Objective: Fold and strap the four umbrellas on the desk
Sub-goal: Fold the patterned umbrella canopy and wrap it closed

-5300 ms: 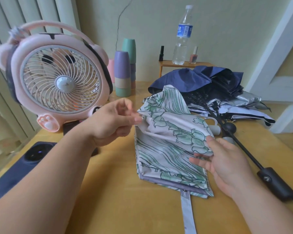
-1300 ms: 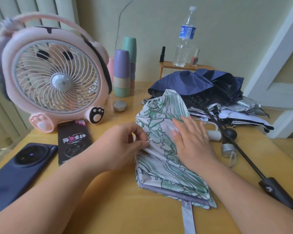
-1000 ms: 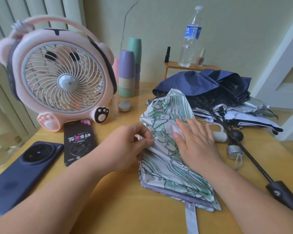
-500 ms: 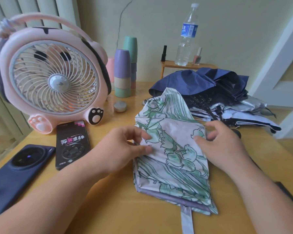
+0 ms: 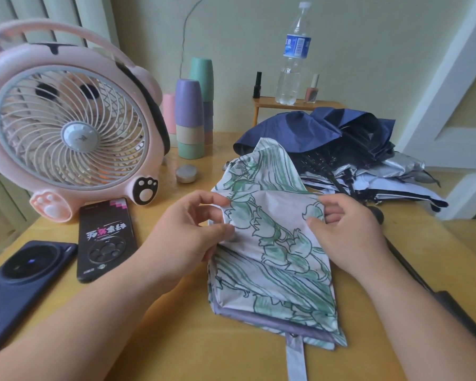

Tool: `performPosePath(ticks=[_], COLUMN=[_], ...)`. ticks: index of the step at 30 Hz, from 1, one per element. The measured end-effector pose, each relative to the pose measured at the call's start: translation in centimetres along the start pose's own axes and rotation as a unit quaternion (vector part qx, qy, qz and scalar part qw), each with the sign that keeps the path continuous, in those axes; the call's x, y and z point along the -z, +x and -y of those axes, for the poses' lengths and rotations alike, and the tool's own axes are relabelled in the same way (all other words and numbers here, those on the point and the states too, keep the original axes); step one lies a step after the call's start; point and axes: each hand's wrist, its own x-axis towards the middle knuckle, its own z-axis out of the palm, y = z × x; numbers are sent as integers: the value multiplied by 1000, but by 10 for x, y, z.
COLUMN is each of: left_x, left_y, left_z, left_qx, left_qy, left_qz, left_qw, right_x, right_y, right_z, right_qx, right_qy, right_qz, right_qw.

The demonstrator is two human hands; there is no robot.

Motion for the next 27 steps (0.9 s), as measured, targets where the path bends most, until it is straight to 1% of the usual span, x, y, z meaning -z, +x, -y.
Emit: performPosePath(ticks=[2,4,7,10,12,13,14,16,18,19,20,21,22,23,24,25,26,27], left_x=[0,2,5,7,7,7,7,6,5,4,4,4,4,4,4,5,5,5], left_y=[0,0,0,-2,-3,-3,-4,-5,-7,-8,-8,-7,-6,-5,-4,-4,-4,-5], left_z=[1,2,3,3,1,1,0,-2,-4,-5,-5,-4,-2,-1,0,0,-2,-4], left_qx=[20,27,22,10,-2,-11,-23,-40,-44,-42,-43,-49,-55,-62,-66,-70,-72,-73], left_qy=[2,30,147,214,239,257,275,298,295,289,281,269,251,229,205,182,160,139], left_qz=[16,23,22,18,6,-2,-10,-29,-49,-59,-69,-77,-84,-89,-93,-97,-98,-93], left_qw=[1000,999,989,977,971,966,961,953,953,955,956,959,963,967,972,976,980,983], right_x=[0,0,3,3,-2,-6,-11,-20,-21,-18,-13,-6,2,13,26,38,48,55], right_y=[1,2,2,-5,-16,-21,-27,-35,-39,-40,-41,-41,-40,-39,-37,-36,-36,-39], right_z=[-1,-3,-3,3,14,18,23,28,28,29,32,35,39,43,46,47,45,41], right_qx=[-1,2,23,115,202,236,254,248,242,248,251,244,225,186,125,58,-5,-43], right_qy=[-2,-5,-42,-138,-144,-139,-137,-165,-207,-223,-237,-246,-248,-240,-216,-177,-134,-92], right_qz=[1,2,-8,-61,-64,-44,-6,105,196,215,216,197,155,99,53,30,35,60], right_qw=[1000,1000,999,982,967,961,958,949,928,918,913,917,930,948,967,982,990,993])
